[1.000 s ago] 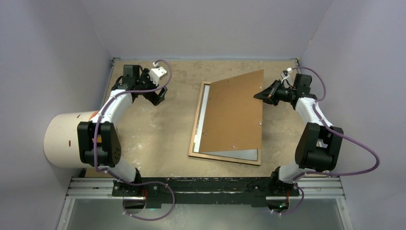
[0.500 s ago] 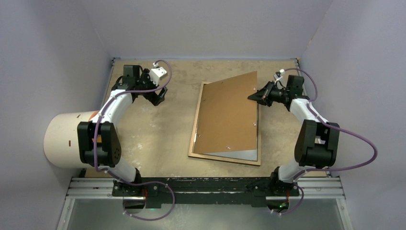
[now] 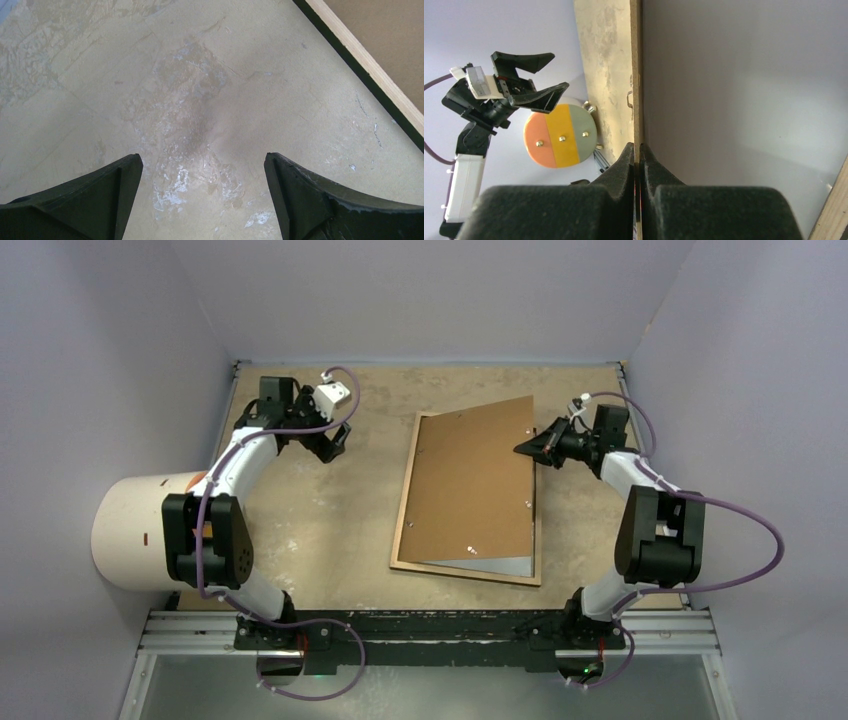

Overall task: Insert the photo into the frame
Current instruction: Turn over the photo frame item on the photo frame.

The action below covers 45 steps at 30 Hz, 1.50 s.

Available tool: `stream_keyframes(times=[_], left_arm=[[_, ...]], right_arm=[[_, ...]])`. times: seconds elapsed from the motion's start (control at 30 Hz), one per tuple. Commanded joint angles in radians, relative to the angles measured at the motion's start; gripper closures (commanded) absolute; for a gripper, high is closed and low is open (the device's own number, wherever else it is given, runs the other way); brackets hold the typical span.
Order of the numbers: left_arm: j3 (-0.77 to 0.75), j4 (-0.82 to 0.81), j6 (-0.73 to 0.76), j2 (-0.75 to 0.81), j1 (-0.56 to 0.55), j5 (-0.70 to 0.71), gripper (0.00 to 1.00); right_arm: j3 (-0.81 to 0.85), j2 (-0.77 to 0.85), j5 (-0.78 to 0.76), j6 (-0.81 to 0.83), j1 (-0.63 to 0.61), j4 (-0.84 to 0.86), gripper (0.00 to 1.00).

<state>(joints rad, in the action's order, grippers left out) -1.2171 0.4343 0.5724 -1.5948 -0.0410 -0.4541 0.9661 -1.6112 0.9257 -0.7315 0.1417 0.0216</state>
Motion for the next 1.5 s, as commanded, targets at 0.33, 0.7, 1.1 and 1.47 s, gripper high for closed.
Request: stream_keyframes(times=[0.33,0.7,1.1,1.47], left_arm=[[0.048,0.001,0.032,-0.020,-0.014,-0.014,0.00],[0.174,-0.046,0.095,-0.081,-0.049,0.013,0.00],[0.212,-0.088,0.092,-0.147,-0.085,0.034,0.05],[0.218,-0.085,0.098,-0.128,-0.086,0.035,0.05]], right_arm=[[-0.134,-0.038,-0.108,-0.244,-0.175,0.353,1.00],[-0.080,-0.139,-0.149,-0.217,-0.258,0.344,1.00],[-0.029,-0.200,-0.218,-0.141,-0.289,0.227,0.76],[0.078,-0.233,-0.351,-0.018,-0.354,0.021,0.59]])
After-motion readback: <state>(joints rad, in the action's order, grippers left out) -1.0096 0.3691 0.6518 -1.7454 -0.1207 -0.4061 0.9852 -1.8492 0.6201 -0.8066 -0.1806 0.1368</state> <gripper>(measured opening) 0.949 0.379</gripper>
